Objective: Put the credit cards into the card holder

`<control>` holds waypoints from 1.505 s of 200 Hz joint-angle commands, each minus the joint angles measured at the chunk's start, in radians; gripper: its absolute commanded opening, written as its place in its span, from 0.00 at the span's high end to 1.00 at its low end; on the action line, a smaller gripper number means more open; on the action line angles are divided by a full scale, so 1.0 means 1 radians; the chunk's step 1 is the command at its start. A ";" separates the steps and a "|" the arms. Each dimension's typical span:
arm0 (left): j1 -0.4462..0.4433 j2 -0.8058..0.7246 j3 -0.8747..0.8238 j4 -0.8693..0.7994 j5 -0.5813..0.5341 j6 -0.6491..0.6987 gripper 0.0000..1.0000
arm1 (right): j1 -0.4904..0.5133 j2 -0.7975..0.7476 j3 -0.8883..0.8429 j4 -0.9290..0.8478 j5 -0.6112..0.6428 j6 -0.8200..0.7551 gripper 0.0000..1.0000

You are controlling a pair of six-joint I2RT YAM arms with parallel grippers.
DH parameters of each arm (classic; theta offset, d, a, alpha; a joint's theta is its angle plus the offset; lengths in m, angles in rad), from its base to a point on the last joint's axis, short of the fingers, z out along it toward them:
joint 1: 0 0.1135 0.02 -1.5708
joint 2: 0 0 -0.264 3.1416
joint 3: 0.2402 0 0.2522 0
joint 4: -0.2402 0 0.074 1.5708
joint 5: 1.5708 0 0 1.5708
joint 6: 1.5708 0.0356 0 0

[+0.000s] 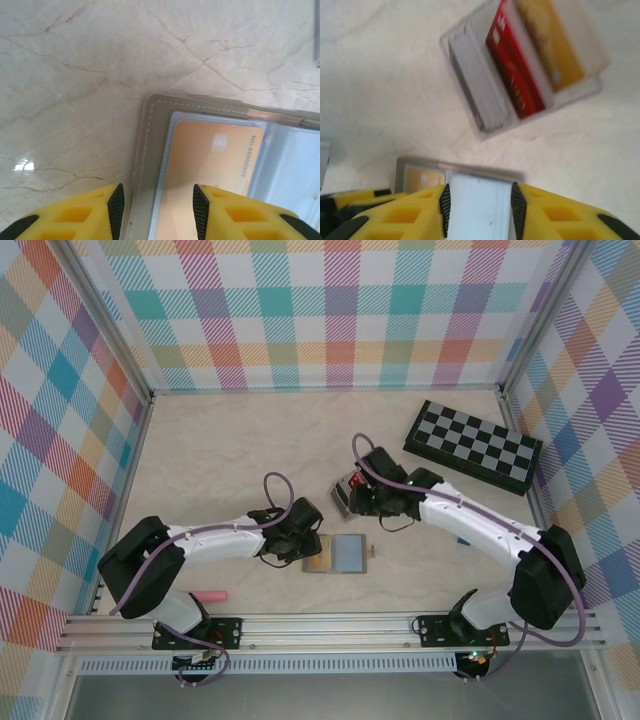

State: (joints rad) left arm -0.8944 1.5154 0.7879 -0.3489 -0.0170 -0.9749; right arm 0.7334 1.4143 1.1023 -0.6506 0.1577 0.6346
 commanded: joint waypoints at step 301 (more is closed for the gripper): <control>0.149 -0.269 -0.098 -0.086 -0.074 -0.026 0.47 | 0.075 0.553 0.459 -0.206 0.455 -0.431 0.67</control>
State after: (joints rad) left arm -0.7570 1.2716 0.7074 -0.4168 -0.0719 -0.9844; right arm 0.8097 2.0010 1.5360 -0.8310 0.5682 0.2180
